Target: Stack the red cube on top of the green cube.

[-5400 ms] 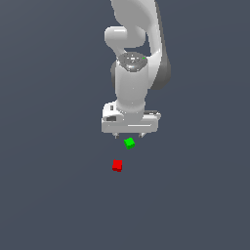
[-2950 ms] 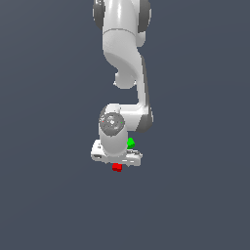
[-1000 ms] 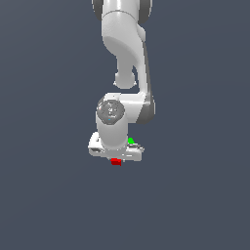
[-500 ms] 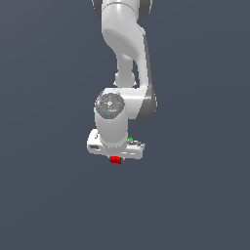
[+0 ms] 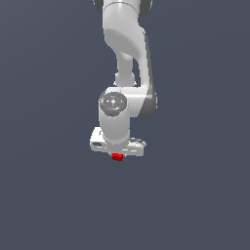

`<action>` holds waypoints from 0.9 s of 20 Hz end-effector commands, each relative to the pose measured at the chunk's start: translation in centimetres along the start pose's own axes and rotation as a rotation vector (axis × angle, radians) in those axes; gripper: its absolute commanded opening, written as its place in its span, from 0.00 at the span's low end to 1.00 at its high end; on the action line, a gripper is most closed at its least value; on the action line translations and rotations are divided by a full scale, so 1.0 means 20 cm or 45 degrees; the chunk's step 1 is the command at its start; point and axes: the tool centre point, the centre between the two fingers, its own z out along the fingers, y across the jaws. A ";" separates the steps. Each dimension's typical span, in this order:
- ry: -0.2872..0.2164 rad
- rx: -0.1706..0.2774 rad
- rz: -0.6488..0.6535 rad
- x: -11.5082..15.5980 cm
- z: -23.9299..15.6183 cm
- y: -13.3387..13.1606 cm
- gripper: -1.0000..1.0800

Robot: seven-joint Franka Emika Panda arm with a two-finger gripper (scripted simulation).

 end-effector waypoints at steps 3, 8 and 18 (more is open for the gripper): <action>0.001 0.000 0.000 -0.08 0.03 -0.03 0.00; 0.001 0.000 0.000 -0.21 0.09 -0.07 0.00; 0.000 0.000 -0.001 -0.47 0.21 -0.16 0.00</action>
